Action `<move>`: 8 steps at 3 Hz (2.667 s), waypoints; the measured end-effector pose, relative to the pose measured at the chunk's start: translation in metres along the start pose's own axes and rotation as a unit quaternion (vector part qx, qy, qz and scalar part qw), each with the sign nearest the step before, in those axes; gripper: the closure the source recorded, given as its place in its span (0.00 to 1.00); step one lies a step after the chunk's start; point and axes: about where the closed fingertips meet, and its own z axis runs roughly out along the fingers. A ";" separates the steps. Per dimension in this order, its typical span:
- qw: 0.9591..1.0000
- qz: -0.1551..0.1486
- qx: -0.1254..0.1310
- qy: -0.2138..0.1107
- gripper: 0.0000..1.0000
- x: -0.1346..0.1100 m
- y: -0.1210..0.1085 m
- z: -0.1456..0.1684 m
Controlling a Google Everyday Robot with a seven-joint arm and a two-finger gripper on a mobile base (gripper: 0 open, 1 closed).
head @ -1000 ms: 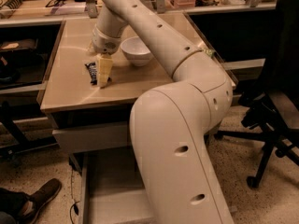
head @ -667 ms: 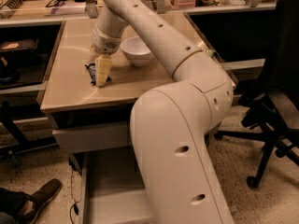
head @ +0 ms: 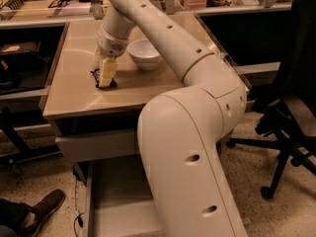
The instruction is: Place rxbar blueberry into middle drawer
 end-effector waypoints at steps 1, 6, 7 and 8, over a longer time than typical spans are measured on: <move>1.000 0.000 0.000 0.000 1.00 0.000 0.000 0.000; 0.999 0.014 0.034 -0.019 1.00 -0.021 0.068 -0.012; 0.999 0.014 0.032 -0.017 1.00 -0.023 0.071 -0.013; 0.999 0.025 0.043 -0.017 1.00 -0.032 0.093 -0.022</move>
Offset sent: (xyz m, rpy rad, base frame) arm -0.0121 -0.0039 0.0232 0.0180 -0.0737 -0.0022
